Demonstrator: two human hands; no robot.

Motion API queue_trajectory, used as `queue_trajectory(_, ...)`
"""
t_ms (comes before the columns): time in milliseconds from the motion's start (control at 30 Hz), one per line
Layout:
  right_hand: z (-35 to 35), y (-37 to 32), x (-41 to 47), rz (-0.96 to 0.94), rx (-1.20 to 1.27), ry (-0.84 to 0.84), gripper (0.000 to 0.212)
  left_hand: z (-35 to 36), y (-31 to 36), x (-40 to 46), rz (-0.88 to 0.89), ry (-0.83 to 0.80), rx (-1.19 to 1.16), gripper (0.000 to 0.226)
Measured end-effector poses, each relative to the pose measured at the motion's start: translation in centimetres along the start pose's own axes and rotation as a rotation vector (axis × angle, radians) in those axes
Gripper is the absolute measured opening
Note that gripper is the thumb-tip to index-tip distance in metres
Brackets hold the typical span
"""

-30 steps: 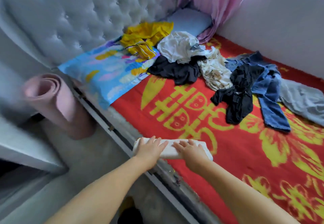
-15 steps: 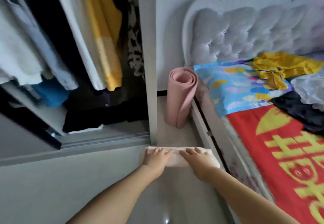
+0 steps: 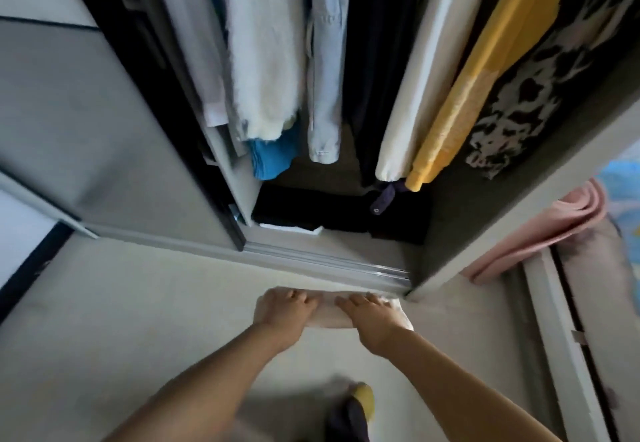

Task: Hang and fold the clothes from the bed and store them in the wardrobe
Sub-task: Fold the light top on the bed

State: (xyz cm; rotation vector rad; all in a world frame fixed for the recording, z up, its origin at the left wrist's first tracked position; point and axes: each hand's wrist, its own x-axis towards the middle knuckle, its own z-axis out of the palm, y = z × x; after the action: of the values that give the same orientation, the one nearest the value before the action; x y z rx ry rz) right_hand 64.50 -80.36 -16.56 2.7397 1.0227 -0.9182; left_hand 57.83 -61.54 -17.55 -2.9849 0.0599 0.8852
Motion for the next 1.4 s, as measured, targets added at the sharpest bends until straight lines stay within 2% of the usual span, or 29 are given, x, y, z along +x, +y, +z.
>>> queue_trajectory(267, 1.5, -2.3, 12.3, -0.088, 0.023, -0.16, 0.059, 5.8, -7.1, 7.6, -0.021, -0.101, -0.085, 0.056)
queue_trajectory(500, 5.5, 1.1, 32.5, -0.162, -0.011, -0.211, 0.065, 12.7, -14.9, 24.3, -0.045, -0.11, -0.13, 0.055)
queue_trajectory(567, 5.5, 1.8, 37.7, -0.164, -0.039, -0.164, 0.062, 13.1, -17.7, 29.1, -0.025, -0.067, -0.075, 0.057)
queue_trajectory(733, 3.3, 2.7, 51.6, -0.123, -0.096, 0.021, 0.057, 11.5, -26.6, 42.2, 0.012, 0.163, 0.136, 0.061)
queue_trajectory(867, 2.9, 2.9, 61.0, -0.024, -0.087, 0.263, 0.061, 11.5, -32.3, 49.1, -0.082, 0.29, 0.273, 0.064)
queue_trajectory(933, 4.4, 2.8, 64.8, -0.032, -0.015, 0.291, 0.059, 13.1, -35.0, 51.9, -0.16, 0.323, 0.248, 0.061)
queue_trajectory(1000, 7.1, 2.7, 67.5, -0.055, -0.013, 0.217, 0.063, 15.8, -36.6, 53.7, -0.261, 0.289, 0.162, 0.057)
queue_trajectory(1067, 11.1, 3.0, 68.4, -0.034, 0.025, 0.126, 0.071, 19.5, -36.3, 54.2, -0.347, 0.168, 0.091, 0.063)
queue_trajectory(1200, 18.3, 4.2, 63.9, 0.024, -0.026, -0.036, 0.079, 25.5, -32.5, 50.6, -0.287, -0.047, 0.081, 0.071)
queue_trajectory(1300, 18.4, 5.9, 59.8, 0.073, -0.115, -0.146, 0.077, 24.9, -30.6, 48.1, -0.282, -0.104, 0.049, 0.075)
queue_trajectory(1400, 14.4, 5.8, 56.7, 0.098, -0.163, -0.151, 0.075, 20.7, -28.7, 46.2, -0.272, -0.052, -0.029, 0.073)
